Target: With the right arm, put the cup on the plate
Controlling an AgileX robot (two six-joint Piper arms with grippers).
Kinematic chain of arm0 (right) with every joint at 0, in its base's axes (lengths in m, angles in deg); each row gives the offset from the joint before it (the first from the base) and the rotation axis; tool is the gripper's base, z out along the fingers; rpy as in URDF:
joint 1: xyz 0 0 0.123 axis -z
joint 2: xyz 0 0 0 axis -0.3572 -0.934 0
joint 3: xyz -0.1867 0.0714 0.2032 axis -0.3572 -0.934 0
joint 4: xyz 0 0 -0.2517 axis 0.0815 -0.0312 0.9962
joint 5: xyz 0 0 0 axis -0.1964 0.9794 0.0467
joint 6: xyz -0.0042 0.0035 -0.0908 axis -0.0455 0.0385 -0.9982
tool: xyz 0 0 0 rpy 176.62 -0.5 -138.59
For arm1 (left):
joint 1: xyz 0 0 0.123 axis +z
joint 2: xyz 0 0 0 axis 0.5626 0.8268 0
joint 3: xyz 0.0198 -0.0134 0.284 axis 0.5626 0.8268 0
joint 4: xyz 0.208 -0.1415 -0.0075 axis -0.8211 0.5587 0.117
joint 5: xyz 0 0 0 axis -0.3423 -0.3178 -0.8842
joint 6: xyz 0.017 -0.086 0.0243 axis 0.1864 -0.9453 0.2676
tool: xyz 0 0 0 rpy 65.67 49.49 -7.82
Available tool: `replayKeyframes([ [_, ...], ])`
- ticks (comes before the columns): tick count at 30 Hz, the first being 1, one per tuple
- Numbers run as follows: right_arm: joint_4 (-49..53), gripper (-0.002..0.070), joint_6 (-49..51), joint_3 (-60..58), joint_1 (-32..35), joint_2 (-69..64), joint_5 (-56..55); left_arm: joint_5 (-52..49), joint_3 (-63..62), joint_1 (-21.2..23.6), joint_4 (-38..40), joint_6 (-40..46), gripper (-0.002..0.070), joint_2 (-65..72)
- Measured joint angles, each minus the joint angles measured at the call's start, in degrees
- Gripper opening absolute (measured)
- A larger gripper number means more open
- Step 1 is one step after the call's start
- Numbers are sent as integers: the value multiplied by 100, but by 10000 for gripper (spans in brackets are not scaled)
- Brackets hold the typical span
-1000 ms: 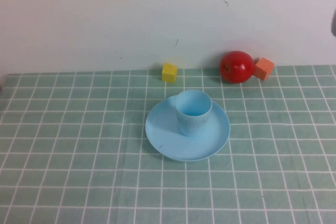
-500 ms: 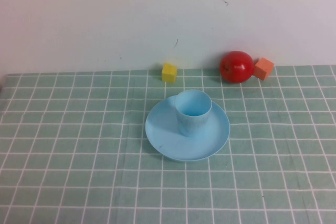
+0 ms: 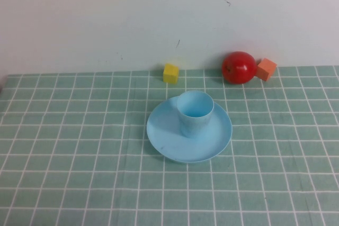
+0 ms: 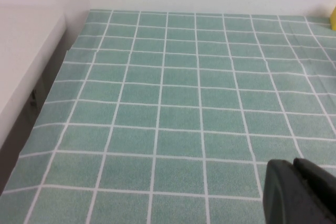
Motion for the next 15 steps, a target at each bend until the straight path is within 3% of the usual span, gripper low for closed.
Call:
replayKeyframes([
  [9,52,-3,-474,-60,276,565,-102,0,0,0,0,0,-3,0],
  [15,27,-3,-711,-1058,1452,1556,-1912,0,0,0,0,0,-3,0],
])
